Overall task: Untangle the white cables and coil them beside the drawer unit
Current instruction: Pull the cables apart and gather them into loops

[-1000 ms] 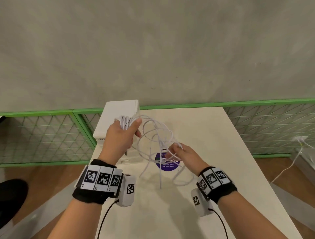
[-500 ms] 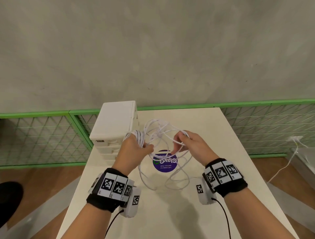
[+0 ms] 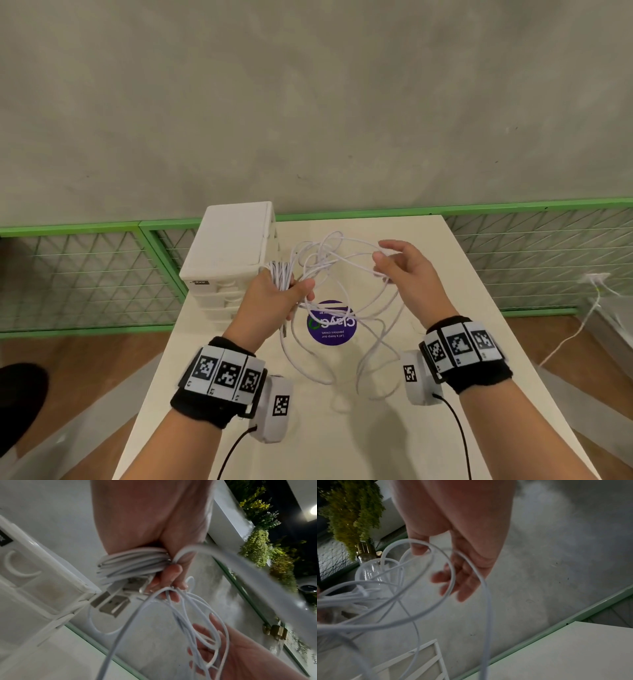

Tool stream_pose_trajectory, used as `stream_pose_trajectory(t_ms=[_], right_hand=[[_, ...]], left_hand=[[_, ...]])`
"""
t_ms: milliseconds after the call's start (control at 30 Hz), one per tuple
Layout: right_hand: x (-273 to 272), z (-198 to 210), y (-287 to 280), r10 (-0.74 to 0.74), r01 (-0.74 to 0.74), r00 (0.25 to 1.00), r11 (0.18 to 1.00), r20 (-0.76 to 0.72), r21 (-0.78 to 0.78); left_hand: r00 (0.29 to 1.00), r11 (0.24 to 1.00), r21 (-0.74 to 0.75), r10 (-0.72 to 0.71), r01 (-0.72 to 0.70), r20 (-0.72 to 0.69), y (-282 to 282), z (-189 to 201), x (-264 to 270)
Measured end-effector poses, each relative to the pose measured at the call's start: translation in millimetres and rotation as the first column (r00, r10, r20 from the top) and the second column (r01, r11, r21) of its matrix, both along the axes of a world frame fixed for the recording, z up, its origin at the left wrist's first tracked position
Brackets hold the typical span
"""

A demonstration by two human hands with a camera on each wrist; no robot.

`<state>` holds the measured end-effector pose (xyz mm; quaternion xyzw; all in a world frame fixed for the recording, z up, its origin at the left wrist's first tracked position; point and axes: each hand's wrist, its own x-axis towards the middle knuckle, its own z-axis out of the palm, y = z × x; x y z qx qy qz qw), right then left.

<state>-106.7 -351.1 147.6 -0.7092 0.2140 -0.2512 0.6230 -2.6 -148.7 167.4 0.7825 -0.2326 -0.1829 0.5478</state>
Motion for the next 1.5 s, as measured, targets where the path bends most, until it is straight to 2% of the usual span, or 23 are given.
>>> stream_pose_trajectory(t_ms=[67,167,200,267,333,367,467,667,767,867,1000,1167,1300,1400,1500], right_hand=[[-1.2,-1.6,3.2,-0.053,0.055,0.998,0.994,0.026,-0.099],[-7.4,1.6,14.5,-0.192,0.234,0.966,0.937,0.174,-0.260],[-9.9,2.3,18.4,-0.181,0.236,0.962,0.927,0.204,-0.290],[-13.5,3.1,31.0,-0.023,0.079,0.985,0.939,0.169,-0.335],[-14.2,-0.9,45.9,0.149,-0.131,0.989,0.922,0.021,-0.365],[-13.7,-3.7,52.1,0.187,-0.203,0.979,0.902,-0.078,-0.380],[-10.9,-11.4,57.9,0.176,-0.274,0.947,0.877,-0.268,-0.394],[-5.9,-22.8,60.9,0.137,-0.330,0.920,0.777,-0.367,-0.537],[-6.2,-28.5,59.7,0.190,-0.337,0.924,0.816,-0.332,-0.470],[-9.8,-29.0,50.7,0.185,-0.255,0.951,0.922,-0.246,-0.291],[-11.2,-33.8,38.7,0.180,-0.199,0.971,0.973,-0.154,-0.114],[-12.6,-34.0,35.3,0.153,-0.152,0.987,0.988,-0.050,0.023],[-14.4,-34.3,36.1,0.182,-0.179,0.983,0.977,-0.016,0.114],[-13.7,-35.9,37.3,0.223,-0.216,0.973,0.969,-0.049,0.122],[-16.2,-33.9,38.4,0.290,-0.285,0.956,0.953,-0.041,0.099]], left_hand=[[0.999,0.999,-0.020,0.027,-0.027,-0.035,-4.2,-1.3,-3.7],[0.996,0.997,-0.050,0.054,-0.058,-0.071,-6.6,-4.7,-5.6],[0.995,0.996,-0.060,0.057,-0.062,-0.082,-6.6,-5.6,-5.4],[0.993,0.996,-0.070,0.051,-0.058,-0.102,-6.6,-6.6,-4.9],[0.995,0.997,-0.068,0.014,-0.021,-0.098,-6.4,-4.7,-6.4],[0.995,0.998,-0.059,-0.006,0.000,-0.095,-6.8,-3.5,-7.5],[0.994,0.999,-0.024,-0.028,0.025,-0.108,-5.5,-3.0,-7.6],[0.991,0.996,0.038,-0.080,0.085,-0.111,-0.5,4.7,-10.9],[0.995,0.993,0.100,-0.051,0.059,-0.081,0.3,8.3,-6.5],[1.000,0.984,0.177,-0.017,0.017,0.003,6.5,7.8,4.7],[0.997,0.975,0.220,-0.051,0.037,0.057,9.2,6.0,4.7],[0.997,0.992,0.118,-0.057,0.051,0.049,6.9,1.4,-3.9],[0.991,0.988,0.137,-0.084,0.069,0.108,4.9,0.3,-6.1],[0.982,0.980,0.188,-0.097,0.065,0.163,4.3,-3.7,-5.9],[0.978,0.984,0.169,-0.088,0.056,0.189,3.8,-5.1,-7.4]])
